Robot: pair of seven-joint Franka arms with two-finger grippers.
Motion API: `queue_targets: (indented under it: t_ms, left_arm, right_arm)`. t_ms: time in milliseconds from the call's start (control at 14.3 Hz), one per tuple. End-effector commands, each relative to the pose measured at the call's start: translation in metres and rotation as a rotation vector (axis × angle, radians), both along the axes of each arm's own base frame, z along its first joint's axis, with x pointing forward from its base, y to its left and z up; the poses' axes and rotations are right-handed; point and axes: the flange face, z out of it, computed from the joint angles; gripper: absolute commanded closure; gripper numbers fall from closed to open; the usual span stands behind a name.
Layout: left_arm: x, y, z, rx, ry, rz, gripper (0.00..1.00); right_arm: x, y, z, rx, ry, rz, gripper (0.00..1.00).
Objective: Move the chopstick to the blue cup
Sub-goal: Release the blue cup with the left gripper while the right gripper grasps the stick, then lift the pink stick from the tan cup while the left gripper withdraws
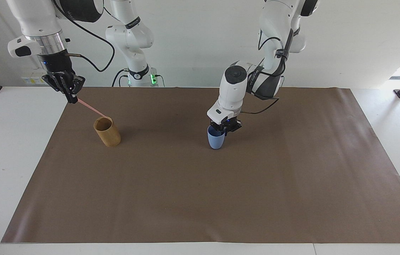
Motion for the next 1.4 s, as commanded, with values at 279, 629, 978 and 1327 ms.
queue_targets:
  t_ms: [279,629,978,1327]
  left_arm:
    - [0.041,0.068,0.046,0.006,-0.040,0.104,0.00]
    - [0.065,0.186,0.100,0.023,-0.034,0.035,0.00]
    - [0.058,0.265,0.142,0.046,-0.005,-0.042,0.00]
    - [0.053,0.279,0.205,0.054,0.014,-0.046,0.00]
  right_arm:
    - [-0.009,0.074,0.005,0.086,0.007,-0.343,1.00]
    - [-0.019,0.153,-0.003,0.180,0.040,-0.489,1.00]
    - [-0.001,0.229,-0.024,0.238,-0.096,-0.223,1.00]
    - [-0.011,0.266,-0.031,0.261,-0.055,-0.211,1.00]
